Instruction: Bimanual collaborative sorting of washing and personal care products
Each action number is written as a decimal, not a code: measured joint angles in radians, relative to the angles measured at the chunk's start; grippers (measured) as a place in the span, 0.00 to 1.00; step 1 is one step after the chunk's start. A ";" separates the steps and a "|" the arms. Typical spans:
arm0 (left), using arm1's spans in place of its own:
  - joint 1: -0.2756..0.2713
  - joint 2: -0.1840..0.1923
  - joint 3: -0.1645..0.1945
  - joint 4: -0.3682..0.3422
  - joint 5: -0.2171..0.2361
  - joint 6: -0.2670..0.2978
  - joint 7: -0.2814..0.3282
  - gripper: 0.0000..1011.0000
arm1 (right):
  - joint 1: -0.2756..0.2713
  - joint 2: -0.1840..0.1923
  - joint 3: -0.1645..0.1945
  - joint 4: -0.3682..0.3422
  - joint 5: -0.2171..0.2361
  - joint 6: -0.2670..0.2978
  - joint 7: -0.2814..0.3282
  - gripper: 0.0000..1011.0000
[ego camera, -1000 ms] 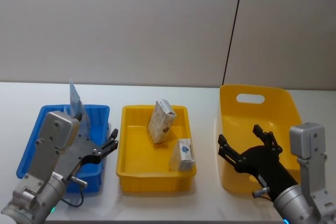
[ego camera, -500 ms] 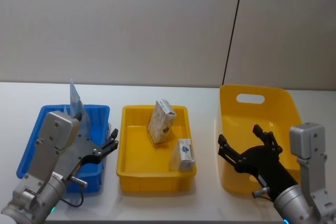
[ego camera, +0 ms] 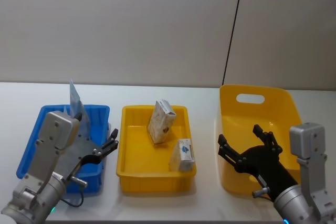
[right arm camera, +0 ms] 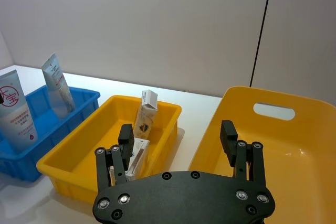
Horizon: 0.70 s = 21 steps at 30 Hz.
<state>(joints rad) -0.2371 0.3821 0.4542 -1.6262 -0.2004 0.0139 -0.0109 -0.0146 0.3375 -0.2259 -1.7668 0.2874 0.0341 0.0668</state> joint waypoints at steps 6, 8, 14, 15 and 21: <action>0.000 0.000 0.000 0.000 0.000 0.000 0.000 0.99 | 0.000 -0.001 0.000 0.000 0.000 0.000 0.000 0.99; 0.000 0.000 0.000 0.000 0.000 0.000 0.000 0.99 | 0.001 -0.002 0.000 0.000 -0.001 0.002 0.000 0.99; 0.000 0.000 0.000 0.000 0.000 0.000 0.000 0.99 | 0.009 -0.018 -0.010 0.003 -0.006 0.032 -0.010 0.99; 0.000 0.000 0.000 0.000 0.000 0.000 0.000 0.99 | 0.013 -0.023 -0.014 0.004 -0.008 0.043 -0.014 0.99; 0.000 0.000 0.000 0.000 0.000 0.000 0.000 0.99 | 0.032 -0.049 -0.034 0.012 -0.019 0.099 -0.035 0.99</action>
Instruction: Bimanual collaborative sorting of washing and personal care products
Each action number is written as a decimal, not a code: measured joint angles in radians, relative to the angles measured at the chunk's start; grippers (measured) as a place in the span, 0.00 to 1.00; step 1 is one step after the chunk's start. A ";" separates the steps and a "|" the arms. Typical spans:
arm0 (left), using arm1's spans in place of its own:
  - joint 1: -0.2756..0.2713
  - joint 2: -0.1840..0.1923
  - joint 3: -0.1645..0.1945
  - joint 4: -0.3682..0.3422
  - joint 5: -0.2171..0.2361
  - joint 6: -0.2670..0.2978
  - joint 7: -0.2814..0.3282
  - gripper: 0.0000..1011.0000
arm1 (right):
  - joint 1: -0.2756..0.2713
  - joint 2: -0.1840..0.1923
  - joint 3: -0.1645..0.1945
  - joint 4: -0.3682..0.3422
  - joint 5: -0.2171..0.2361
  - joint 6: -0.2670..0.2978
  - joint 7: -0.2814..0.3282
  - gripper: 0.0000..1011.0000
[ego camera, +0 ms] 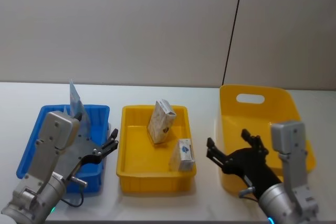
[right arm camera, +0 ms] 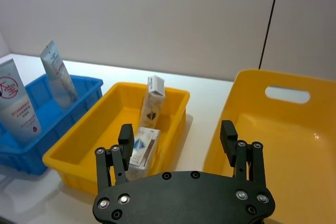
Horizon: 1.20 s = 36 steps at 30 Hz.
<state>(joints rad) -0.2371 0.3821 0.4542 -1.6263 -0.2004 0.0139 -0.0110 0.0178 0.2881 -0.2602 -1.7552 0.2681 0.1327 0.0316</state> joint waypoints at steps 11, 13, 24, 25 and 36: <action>0.000 0.000 0.000 0.000 0.000 0.000 0.000 0.99 | 0.049 -0.065 -0.045 0.043 -0.029 0.118 -0.051 0.99; 0.000 0.000 0.000 0.000 0.000 0.000 0.000 0.99 | 0.056 -0.075 -0.051 0.051 -0.033 0.132 -0.056 0.99; 0.000 0.000 0.000 0.000 0.000 0.000 0.000 0.99 | 0.106 -0.130 -0.081 0.114 -0.057 0.202 -0.089 0.99; 0.000 0.000 0.000 0.000 0.000 0.000 0.000 0.99 | 0.113 -0.137 -0.084 0.122 -0.061 0.210 -0.094 0.99; 0.000 0.000 0.000 0.000 0.000 0.000 0.000 0.99 | 0.161 -0.182 -0.097 0.193 -0.080 0.245 -0.113 0.99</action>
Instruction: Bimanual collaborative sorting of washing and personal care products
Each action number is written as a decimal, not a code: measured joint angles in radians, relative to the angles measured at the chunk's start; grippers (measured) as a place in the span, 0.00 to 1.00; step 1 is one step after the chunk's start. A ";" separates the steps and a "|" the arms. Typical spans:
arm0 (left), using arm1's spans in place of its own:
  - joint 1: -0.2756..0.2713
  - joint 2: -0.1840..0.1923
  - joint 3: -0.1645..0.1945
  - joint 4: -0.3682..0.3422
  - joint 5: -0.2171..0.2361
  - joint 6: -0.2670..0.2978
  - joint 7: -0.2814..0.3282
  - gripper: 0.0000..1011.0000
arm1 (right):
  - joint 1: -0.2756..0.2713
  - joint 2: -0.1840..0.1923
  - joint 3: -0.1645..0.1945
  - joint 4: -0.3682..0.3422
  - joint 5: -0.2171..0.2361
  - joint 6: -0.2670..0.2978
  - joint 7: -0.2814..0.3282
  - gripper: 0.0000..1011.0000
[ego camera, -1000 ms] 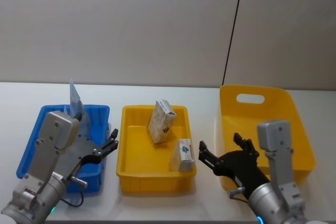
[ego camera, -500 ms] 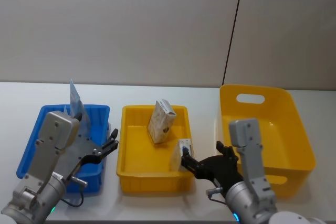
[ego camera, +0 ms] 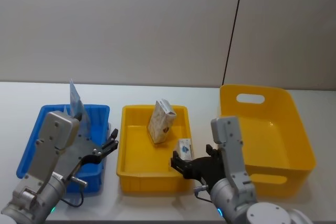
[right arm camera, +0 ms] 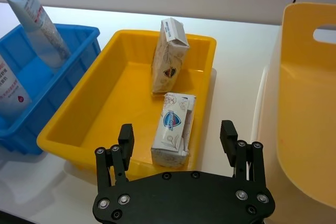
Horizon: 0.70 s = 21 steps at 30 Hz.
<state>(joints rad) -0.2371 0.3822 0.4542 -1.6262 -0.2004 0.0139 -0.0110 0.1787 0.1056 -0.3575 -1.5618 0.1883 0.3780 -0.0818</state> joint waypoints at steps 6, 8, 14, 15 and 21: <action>0.000 0.000 0.000 0.000 0.000 0.000 0.000 0.99 | 0.022 -0.020 -0.003 0.034 -0.004 0.012 -0.003 0.99; 0.000 0.000 0.000 0.000 0.000 0.000 0.000 0.99 | 0.033 -0.030 -0.003 0.052 -0.005 0.020 -0.004 0.99; 0.000 0.000 0.000 0.000 0.000 0.000 0.000 0.99 | 0.053 -0.047 -0.003 0.083 -0.006 0.032 -0.004 0.99; 0.000 0.000 0.000 0.000 0.000 0.000 0.000 0.99 | 0.057 -0.051 -0.003 0.091 -0.006 0.035 -0.004 0.99; 0.000 0.000 0.000 0.000 0.000 0.000 0.000 0.99 | 0.073 -0.065 0.001 0.116 -0.006 0.047 -0.002 0.99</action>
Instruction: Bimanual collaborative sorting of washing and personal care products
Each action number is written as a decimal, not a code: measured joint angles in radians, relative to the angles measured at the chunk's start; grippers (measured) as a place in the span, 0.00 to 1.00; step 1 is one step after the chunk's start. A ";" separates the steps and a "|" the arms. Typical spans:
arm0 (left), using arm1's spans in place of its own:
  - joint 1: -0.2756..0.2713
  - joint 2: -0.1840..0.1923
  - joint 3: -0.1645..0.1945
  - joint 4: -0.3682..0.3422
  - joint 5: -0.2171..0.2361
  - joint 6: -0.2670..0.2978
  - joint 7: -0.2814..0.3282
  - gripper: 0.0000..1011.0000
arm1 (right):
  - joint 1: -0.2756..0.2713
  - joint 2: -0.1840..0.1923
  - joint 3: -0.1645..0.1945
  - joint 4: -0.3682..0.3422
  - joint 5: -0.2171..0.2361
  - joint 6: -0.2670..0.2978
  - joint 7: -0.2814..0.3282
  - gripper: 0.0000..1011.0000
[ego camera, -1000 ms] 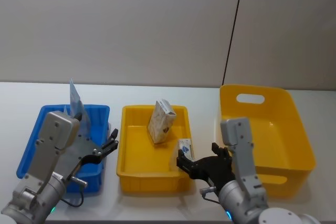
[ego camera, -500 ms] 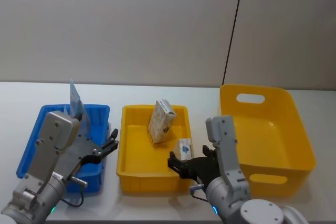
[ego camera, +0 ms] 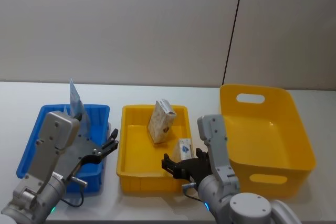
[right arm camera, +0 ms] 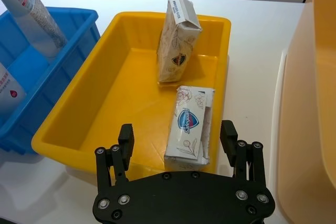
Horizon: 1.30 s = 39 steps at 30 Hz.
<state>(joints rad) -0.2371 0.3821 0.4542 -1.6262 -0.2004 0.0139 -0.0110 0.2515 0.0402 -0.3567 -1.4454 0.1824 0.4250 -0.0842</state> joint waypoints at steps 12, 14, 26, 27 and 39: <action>0.000 0.000 0.000 0.000 0.000 0.000 0.000 0.99 | 0.024 -0.023 0.014 0.044 0.004 0.020 0.008 0.80; 0.000 0.000 0.000 0.000 0.000 0.000 0.000 0.99 | 0.029 -0.026 0.017 0.051 0.006 0.023 0.010 0.72; 0.000 0.000 0.000 0.000 0.000 0.000 0.000 0.99 | 0.046 -0.041 0.031 0.078 0.010 0.031 0.020 0.38; 0.000 0.000 0.000 0.000 0.000 0.000 0.000 0.99 | 0.047 -0.042 0.031 0.079 0.010 0.031 0.020 0.36; 0.000 0.000 0.000 0.000 0.000 0.000 0.000 0.99 | 0.050 -0.050 0.038 0.085 0.000 -0.015 0.028 0.34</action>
<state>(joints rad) -0.2371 0.3821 0.4543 -1.6262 -0.2003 0.0139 -0.0110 0.3017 -0.0099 -0.3185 -1.3606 0.1828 0.4101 -0.0566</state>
